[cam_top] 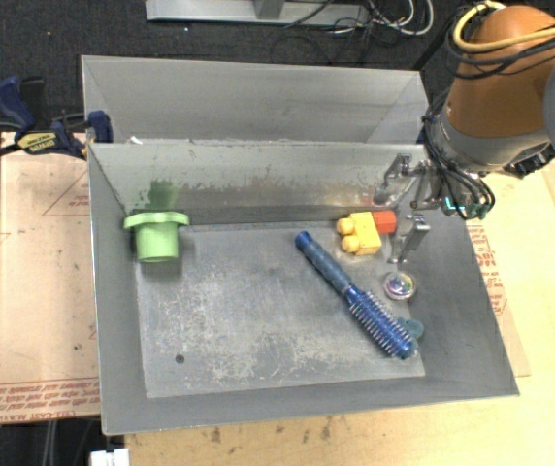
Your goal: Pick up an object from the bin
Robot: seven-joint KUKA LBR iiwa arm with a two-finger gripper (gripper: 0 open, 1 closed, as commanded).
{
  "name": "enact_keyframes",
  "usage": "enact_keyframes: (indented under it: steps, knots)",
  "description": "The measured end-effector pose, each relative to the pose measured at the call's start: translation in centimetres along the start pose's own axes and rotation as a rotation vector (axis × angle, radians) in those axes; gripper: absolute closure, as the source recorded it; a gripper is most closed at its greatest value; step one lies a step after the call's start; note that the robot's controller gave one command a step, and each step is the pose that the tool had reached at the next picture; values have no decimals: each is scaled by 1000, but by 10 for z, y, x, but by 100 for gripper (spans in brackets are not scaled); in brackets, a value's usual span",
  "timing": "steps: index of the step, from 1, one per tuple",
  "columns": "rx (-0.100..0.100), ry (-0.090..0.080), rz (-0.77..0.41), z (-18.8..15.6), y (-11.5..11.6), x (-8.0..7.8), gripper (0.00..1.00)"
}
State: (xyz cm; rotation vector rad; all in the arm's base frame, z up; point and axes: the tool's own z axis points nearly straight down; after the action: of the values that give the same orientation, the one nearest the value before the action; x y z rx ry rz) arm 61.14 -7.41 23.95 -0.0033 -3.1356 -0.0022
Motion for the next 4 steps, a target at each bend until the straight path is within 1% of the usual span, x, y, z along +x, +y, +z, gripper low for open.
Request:
enact_keyframes:
  steps: [1, 2, 3, 4]
  knots:
    - [-1, 2, 203, 144, -17, 65, 0]
    - [2, -11, -9, 164, -14, 51, 0]
    - [3, -22, -11, 162, -14, 48, 100]
    - [6, -19, -35, 85, -60, 12, 100]
